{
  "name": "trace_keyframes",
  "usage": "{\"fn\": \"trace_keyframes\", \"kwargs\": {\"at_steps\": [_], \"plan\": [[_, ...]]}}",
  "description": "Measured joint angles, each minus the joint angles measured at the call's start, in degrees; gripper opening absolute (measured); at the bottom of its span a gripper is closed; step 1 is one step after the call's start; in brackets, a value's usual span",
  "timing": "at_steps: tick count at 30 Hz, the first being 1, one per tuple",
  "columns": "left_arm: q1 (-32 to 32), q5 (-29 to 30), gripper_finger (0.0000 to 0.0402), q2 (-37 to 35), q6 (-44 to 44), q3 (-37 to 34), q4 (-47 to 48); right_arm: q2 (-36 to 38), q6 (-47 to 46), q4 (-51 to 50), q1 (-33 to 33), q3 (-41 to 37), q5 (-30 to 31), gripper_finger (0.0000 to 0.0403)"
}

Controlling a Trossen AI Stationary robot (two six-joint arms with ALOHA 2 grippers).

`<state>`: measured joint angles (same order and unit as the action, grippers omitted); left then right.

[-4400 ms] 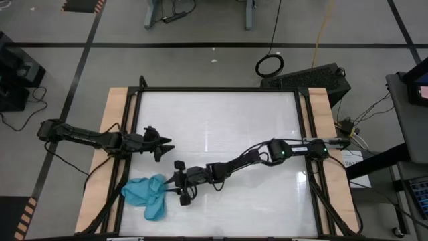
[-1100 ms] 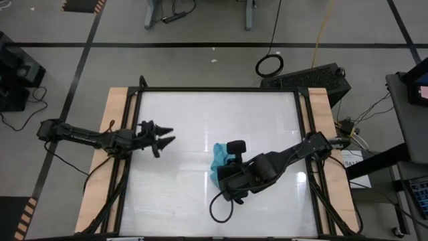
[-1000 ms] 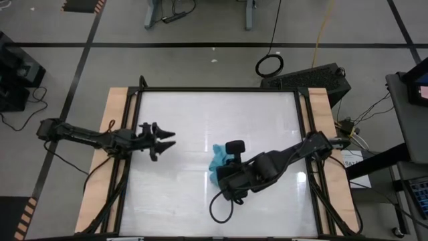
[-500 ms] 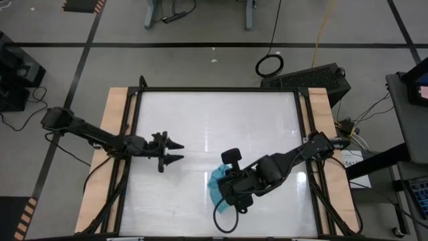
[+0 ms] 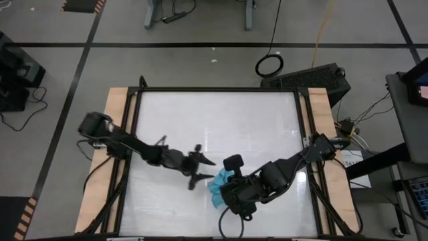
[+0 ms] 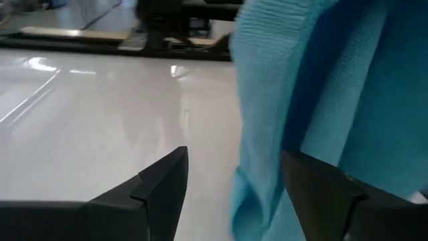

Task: Roll towel
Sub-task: Roll the blue microfiber towel

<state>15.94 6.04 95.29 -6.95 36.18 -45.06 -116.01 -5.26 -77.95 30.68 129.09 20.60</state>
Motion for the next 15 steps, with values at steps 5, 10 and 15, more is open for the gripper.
{"fn": "trace_keyframes", "kwargs": {"at_steps": [5, 10, 15], "plan": [[-0.52, 4.58, 0.0242, 7.36, 1.37, 7.41, 0.42, -0.02, -0.37, 0.42, 1.67, -0.01, 0.02, 0.0002], [-1.49, -3.28, 0.0241, 11.82, 3.65, 11.65, 0.43, -0.02, -2.10, 0.63, 3.40, -0.01, 0.09, 0.0002], [-1.51, -9.46, 0.0172, 14.58, 4.69, 14.61, 0.74, -0.02, -2.37, 0.59, 4.81, -0.01, 0.28, 0.0002]]}}
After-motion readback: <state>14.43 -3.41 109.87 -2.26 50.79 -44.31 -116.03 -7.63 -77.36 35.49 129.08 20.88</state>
